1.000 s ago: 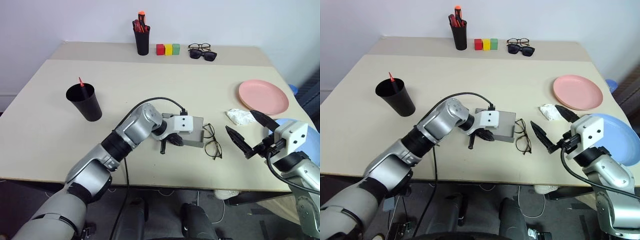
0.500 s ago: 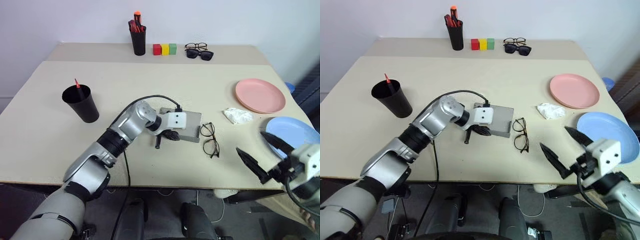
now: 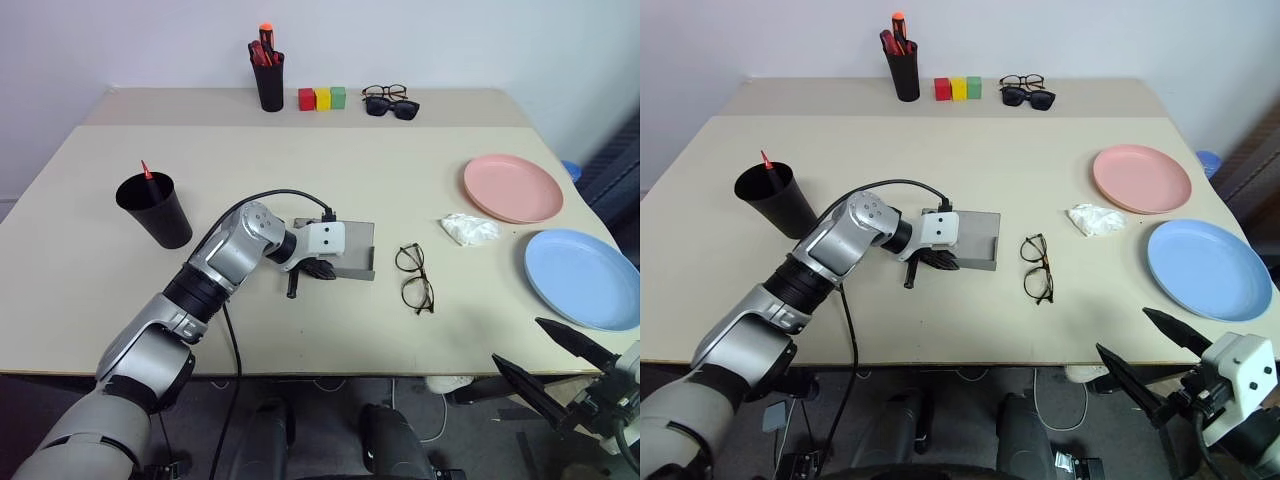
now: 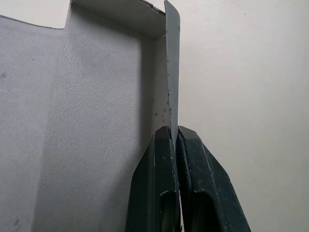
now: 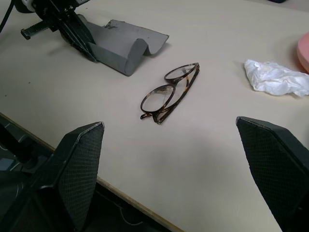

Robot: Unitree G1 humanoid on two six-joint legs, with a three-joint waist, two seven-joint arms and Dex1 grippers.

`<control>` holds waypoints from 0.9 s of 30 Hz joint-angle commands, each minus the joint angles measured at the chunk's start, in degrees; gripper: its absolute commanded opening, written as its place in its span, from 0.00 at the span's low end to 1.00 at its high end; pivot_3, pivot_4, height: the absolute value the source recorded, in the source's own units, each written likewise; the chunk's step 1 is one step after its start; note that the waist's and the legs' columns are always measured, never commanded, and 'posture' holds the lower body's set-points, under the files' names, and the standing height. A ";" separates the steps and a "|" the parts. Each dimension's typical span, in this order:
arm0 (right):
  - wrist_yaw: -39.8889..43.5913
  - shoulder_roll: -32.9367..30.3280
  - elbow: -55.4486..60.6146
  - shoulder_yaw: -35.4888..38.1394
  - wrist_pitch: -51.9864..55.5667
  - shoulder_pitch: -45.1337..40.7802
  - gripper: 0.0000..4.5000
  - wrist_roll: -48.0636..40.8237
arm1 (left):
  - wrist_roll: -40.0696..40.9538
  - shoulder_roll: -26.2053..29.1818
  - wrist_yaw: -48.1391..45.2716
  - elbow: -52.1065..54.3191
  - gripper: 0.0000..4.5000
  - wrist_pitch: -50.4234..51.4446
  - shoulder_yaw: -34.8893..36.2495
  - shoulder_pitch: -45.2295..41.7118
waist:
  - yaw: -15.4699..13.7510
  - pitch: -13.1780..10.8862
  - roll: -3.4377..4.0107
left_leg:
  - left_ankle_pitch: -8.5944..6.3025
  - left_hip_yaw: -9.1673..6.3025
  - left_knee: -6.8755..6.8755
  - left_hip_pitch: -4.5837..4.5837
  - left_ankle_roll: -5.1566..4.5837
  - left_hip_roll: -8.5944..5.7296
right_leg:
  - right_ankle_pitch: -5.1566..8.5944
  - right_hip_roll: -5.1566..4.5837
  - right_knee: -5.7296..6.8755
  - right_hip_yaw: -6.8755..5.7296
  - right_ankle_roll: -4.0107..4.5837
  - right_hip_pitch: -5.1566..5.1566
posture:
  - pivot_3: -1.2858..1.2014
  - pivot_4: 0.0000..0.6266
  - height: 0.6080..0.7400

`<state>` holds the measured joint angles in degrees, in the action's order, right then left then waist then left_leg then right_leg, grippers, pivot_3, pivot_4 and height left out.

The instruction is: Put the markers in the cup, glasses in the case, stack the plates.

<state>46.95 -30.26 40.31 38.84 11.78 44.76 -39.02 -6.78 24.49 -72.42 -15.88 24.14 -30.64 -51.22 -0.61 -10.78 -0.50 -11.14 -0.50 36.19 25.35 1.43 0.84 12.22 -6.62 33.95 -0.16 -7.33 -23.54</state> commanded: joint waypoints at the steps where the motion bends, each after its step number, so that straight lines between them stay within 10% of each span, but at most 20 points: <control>1: -0.55 -0.66 2.29 1.95 0.01 0.18 1.00 -0.30 | -0.02 1.01 -0.57 1.47 0.01 1.19 0.29 0.98 | -0.07 0.00 0.00 | 0.00 0.00 0.00 0.00 0.00 0.00 | 0.00 0.00 0.00 0.00 0.01 0.00 | 0.52 0.24 1.00; 9: -1.24 -1.68 2.86 2.01 2.17 0.69 1.00 -0.76 | 0.67 0.83 -0.19 3.02 0.73 1.23 1.37 1.33 | -0.14 0.00 0.00 | 0.00 0.02 0.01 0.02 0.00 -0.02 | 0.00 -0.04 -0.03 0.00 0.00 0.00 | 0.52 0.24 1.00; 16: -9.23 -3.90 5.34 -1.50 12.58 -2.51 1.00 -3.02 | 4.66 1.94 0.44 8.73 0.73 3.63 5.67 2.59 | -0.02 -0.02 -0.02 | 0.00 0.02 0.00 0.04 0.00 -0.01 | -0.10 -0.06 -0.04 0.00 0.16 -0.03 | 0.52 0.24 1.00; 27: -24.97 -8.48 -2.79 -19.03 36.21 -32.06 1.00 -2.79 | 24.35 9.49 -0.05 29.21 0.73 1.58 25.02 19.74 | -0.14 -0.02 0.01 | 0.12 0.11 0.01 0.00 -0.19 -0.01 | -0.13 -0.08 0.13 0.00 0.21 -0.11 | 0.52 0.24 1.00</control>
<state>22.13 -37.52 38.38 21.13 45.63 14.90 -40.47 13.10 32.45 -69.94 9.71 23.46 -7.88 -31.18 -0.76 -10.80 -0.49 -11.02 -0.39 36.22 25.36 1.23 0.82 12.10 -6.69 34.08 -0.16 -7.12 -23.64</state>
